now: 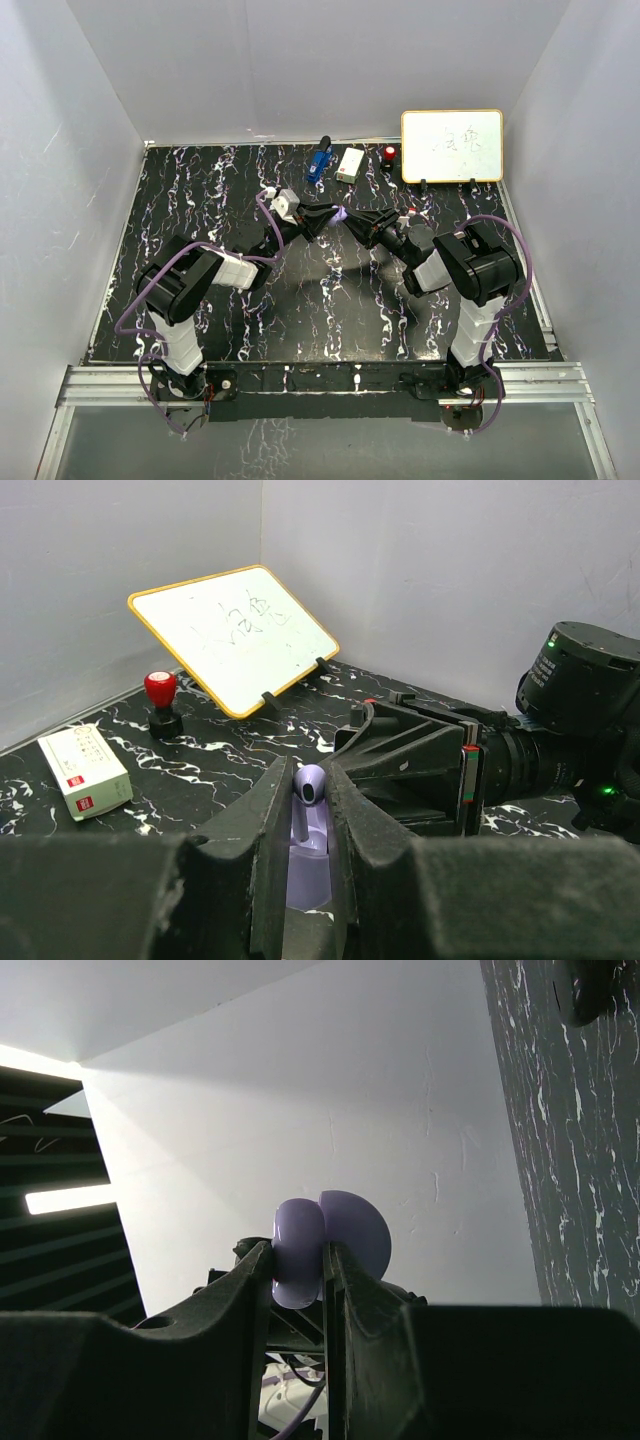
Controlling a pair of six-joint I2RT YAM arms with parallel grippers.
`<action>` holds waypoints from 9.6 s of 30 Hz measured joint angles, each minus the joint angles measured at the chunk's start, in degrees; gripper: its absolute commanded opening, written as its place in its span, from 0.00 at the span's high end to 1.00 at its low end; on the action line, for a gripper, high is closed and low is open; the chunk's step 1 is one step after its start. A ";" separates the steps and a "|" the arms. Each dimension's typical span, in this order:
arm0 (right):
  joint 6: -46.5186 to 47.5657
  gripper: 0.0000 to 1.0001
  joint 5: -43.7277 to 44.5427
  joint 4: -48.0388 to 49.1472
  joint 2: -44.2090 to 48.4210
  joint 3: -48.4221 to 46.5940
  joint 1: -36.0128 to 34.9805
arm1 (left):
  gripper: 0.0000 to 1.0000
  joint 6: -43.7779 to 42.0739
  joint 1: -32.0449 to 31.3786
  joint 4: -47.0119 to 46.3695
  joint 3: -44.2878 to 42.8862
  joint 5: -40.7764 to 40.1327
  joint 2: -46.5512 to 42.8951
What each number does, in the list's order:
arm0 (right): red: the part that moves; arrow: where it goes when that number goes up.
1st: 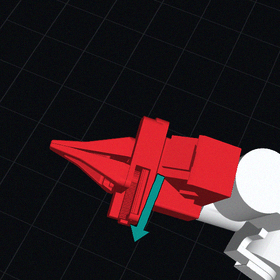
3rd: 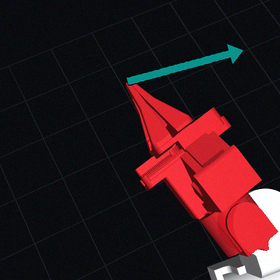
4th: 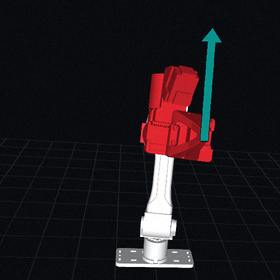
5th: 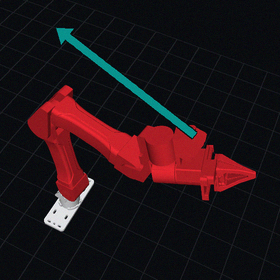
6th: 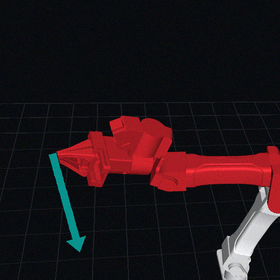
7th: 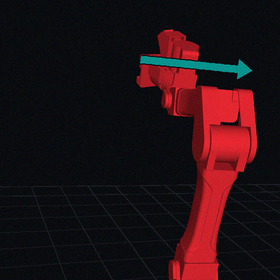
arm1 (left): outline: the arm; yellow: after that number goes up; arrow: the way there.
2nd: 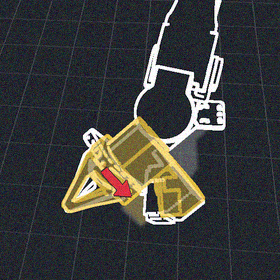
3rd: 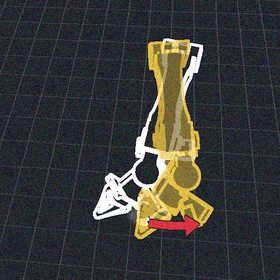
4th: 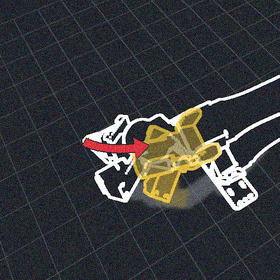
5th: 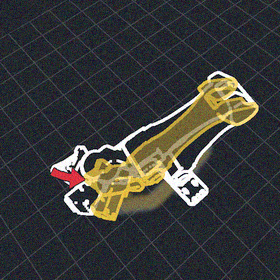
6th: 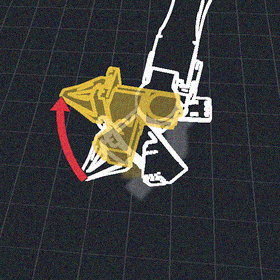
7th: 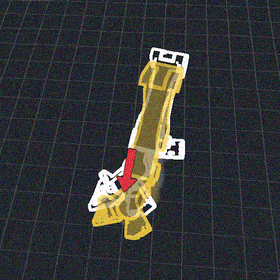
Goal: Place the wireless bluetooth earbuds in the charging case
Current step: Place the earbud in the charging case, then close the charging case.
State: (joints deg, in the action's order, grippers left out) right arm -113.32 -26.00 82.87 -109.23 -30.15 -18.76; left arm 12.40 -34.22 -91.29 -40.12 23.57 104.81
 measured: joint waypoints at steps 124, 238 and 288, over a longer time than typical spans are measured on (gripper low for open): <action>-0.31 1.00 0.11 0.09 -0.76 0.00 -0.52 | 0.86 -1.07 0.04 -0.07 4.48 -1.90 -0.79; 12.76 1.00 -1.18 -6.38 3.89 -2.62 -0.50 | 0.01 -21.40 -10.03 -0.42 4.13 -39.54 4.04; 12.96 1.00 -1.33 -6.38 4.33 -1.86 -0.50 | 0.01 -23.34 -8.24 -0.44 4.13 -39.56 3.41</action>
State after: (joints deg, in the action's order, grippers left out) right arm -100.36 -27.33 76.49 -104.90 -32.01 -19.27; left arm -10.94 -42.46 -91.72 -35.99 -15.99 108.22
